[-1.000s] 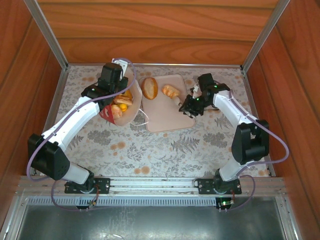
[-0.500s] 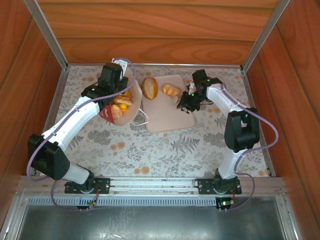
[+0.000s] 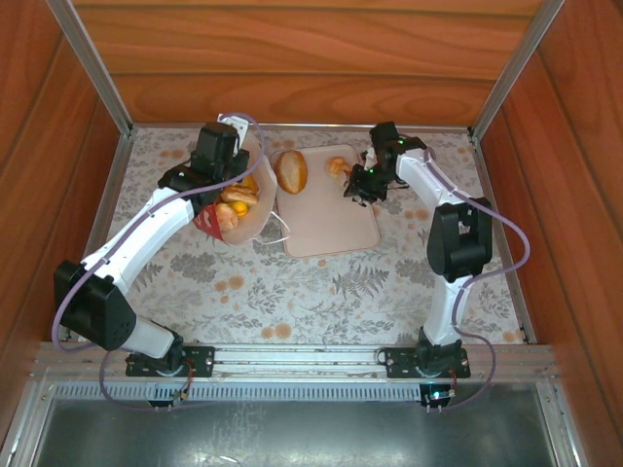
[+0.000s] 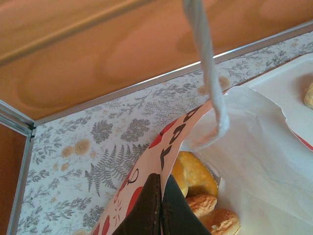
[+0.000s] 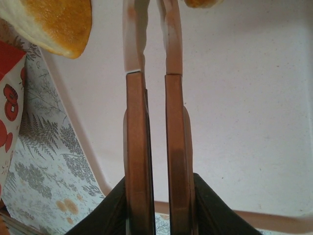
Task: Take the fake bread out of the paper bag
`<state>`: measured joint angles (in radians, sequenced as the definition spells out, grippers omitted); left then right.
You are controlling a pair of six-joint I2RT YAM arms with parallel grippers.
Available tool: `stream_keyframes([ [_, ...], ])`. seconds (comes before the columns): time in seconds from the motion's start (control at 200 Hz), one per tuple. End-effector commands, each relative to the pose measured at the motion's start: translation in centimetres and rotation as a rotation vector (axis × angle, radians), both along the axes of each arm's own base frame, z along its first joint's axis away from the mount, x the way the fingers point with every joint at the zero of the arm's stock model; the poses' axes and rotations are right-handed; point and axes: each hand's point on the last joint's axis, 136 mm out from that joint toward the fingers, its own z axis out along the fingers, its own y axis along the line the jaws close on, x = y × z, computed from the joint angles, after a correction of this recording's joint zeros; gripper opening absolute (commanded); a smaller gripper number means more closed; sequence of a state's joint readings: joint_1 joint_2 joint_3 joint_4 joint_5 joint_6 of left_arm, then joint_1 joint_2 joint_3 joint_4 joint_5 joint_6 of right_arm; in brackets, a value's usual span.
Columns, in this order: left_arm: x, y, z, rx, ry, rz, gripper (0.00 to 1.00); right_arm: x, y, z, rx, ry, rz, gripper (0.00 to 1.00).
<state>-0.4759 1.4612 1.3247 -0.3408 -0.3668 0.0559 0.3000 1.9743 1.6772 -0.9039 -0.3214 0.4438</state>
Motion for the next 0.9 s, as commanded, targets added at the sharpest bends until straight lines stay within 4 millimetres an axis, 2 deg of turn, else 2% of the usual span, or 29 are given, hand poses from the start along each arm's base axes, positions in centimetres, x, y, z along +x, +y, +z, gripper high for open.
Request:
stream_keyframes([
  [0.0,0.6,0.3,1.9,-0.004,-0.051,0.020,0.00,-0.6,-0.6,2.2,-0.006,-0.037,0.013,0.33],
  [0.19,0.7,0.3,1.9,-0.009,-0.049,0.019,0.00,-3.2,-1.5,3.0,-0.004,-0.043,0.002,0.35],
  [0.345,0.6,0.2,2.0,-0.018,-0.050,0.017,0.00,-5.2,-3.0,1.9,-0.057,-0.022,-0.018,0.33],
  [0.475,0.4,0.2,2.0,-0.023,-0.050,0.017,0.00,-6.1,-3.3,0.5,-0.052,0.011,-0.030,0.32],
  [0.645,0.4,0.3,2.0,-0.023,-0.051,0.018,0.00,-5.6,-3.7,-0.9,-0.074,0.037,-0.038,0.32],
  [0.895,0.5,0.3,2.0,-0.019,-0.049,0.016,0.00,-3.4,-3.4,-1.5,-0.077,0.033,-0.038,0.32],
])
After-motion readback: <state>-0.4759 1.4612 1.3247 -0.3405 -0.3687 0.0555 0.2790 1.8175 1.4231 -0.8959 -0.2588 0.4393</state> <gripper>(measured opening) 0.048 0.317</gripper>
